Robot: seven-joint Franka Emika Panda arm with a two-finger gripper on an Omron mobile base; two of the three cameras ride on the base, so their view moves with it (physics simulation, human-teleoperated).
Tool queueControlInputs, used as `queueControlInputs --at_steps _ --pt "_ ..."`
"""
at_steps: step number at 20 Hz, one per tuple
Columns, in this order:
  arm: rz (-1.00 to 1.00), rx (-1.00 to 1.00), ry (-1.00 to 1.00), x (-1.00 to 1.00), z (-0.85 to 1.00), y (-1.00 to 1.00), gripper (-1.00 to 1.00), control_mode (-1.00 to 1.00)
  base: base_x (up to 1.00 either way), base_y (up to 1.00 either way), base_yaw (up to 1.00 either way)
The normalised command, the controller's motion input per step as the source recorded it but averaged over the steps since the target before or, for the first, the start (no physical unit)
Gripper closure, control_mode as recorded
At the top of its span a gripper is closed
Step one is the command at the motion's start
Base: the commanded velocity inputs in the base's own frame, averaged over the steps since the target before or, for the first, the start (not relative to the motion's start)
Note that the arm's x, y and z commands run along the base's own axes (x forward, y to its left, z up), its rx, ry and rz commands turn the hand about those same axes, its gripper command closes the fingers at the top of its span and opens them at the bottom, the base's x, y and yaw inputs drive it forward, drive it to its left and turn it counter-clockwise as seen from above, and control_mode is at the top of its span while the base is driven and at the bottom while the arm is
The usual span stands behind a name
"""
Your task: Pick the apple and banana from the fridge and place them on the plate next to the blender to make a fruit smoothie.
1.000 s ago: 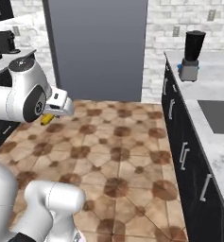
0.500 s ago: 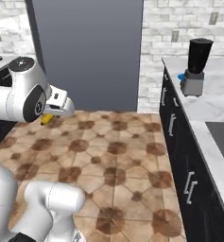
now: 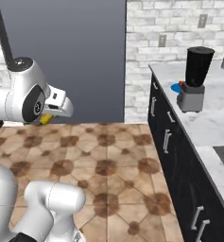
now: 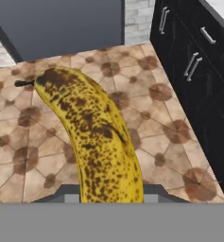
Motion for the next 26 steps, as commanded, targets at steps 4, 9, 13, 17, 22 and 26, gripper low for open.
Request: queueControlInputs --at_steps 4,9,13,17,22,26 --pt "0.0 0.0 0.0 0.0 0.0 0.0 1.0 1.0 1.0 0.78 -0.53" --pt "0.0 0.0 0.0 0.0 0.0 0.0 1.0 1.0 1.0 0.99 -0.57" --pt "0.0 0.0 0.0 0.0 0.0 0.0 1.0 1.0 1.0 1.0 -0.56" --pt "0.0 0.0 0.0 0.0 0.0 0.0 1.0 1.0 1.0 1.0 -0.56" --pt "0.0 0.0 0.0 0.0 0.0 0.0 1.0 1.0 1.0 1.0 -0.56" --pt "0.0 0.0 0.0 0.0 0.0 0.0 1.0 1.0 1.0 1.0 -0.55"
